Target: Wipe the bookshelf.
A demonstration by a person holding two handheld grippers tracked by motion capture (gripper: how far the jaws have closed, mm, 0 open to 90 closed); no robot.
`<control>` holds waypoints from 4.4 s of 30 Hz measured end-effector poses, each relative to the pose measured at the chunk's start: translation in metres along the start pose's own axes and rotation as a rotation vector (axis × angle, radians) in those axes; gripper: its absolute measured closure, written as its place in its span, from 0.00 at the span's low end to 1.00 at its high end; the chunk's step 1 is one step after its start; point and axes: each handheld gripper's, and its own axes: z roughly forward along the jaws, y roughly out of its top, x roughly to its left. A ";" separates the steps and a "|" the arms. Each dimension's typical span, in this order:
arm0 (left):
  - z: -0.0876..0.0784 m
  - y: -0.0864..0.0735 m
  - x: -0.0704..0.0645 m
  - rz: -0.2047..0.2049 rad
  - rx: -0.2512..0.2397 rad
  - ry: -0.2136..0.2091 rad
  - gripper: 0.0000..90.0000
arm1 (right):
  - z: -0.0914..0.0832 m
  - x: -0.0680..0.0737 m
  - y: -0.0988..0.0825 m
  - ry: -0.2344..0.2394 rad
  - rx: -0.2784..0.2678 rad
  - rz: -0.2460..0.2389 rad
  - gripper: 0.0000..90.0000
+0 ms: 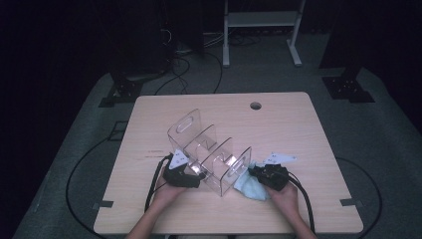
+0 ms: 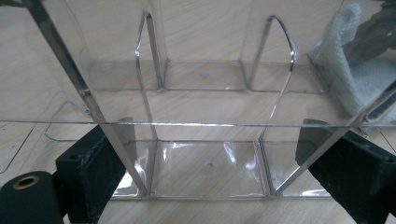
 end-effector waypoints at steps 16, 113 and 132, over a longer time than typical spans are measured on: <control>0.001 0.000 -0.001 0.001 -0.003 0.001 0.09 | -0.018 0.002 0.014 0.030 -0.097 0.019 0.90; 0.004 0.001 -0.004 -0.005 -0.011 0.025 0.09 | -0.054 0.078 0.048 0.153 -0.234 -0.141 0.90; 0.003 0.001 -0.003 -0.001 -0.004 0.027 0.09 | -0.067 0.065 0.081 0.103 -0.242 -0.169 0.90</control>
